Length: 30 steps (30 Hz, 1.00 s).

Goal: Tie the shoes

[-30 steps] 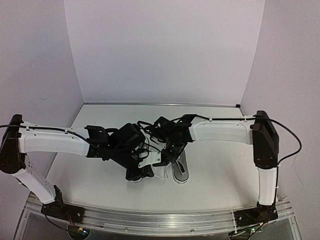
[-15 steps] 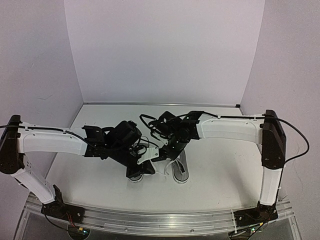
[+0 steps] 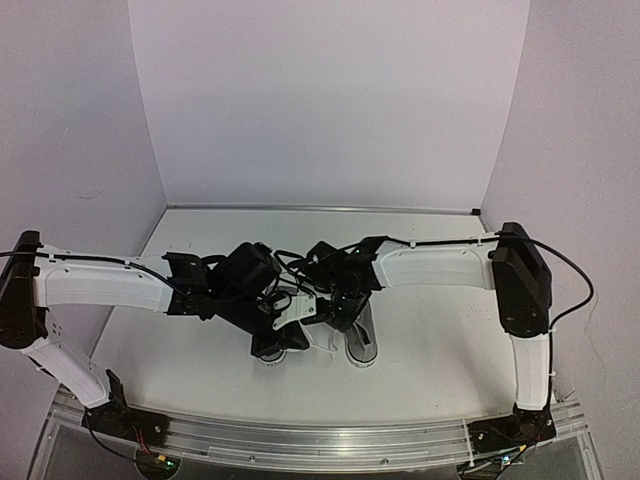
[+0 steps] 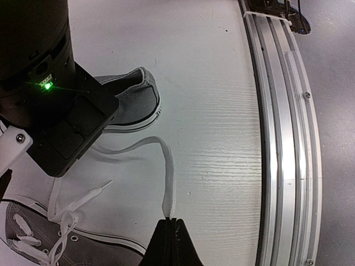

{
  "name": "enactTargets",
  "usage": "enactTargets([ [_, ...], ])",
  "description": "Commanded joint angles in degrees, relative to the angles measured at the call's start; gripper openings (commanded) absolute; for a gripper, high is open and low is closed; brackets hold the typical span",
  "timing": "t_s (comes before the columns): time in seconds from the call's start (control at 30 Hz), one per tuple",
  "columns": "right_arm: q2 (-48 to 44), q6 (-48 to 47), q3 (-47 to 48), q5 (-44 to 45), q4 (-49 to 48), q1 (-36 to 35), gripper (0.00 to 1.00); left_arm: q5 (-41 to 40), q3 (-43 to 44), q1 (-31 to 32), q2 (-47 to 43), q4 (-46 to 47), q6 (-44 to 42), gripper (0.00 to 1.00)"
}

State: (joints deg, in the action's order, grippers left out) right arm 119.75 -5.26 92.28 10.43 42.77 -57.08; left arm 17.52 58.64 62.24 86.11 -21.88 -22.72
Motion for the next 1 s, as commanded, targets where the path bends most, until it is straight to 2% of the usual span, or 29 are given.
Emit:
enactTargets([
  [0.0, 1.1, -0.1, 2.0, 4.0, 2.3, 0.1, 0.18, -0.1, -0.5, 0.1, -2.0, 2.3, -0.9, 0.0],
  [0.17, -0.5, 0.1, 1.7, 3.3, 2.8, 0.1, 0.0, -1.6, -1.4, 0.0, -2.6, 3.7, 0.5, 0.0],
  [0.43, -6.6, 1.2, -0.1, 1.6, 2.2, 0.1, 0.0, -3.1, -4.2, -2.0, -3.9, 8.5, 4.3, 0.0],
  [0.7, -11.9, 2.0, -4.4, -0.2, -0.8, 0.6, 0.0, -2.7, -7.7, -4.8, -4.8, 18.4, 12.2, 0.0],
  [0.97, -15.5, 3.1, -9.4, -1.3, -5.4, 0.9, 0.0, -5.5, -7.6, -5.6, 2.5, 32.2, 31.2, 0.0],
])
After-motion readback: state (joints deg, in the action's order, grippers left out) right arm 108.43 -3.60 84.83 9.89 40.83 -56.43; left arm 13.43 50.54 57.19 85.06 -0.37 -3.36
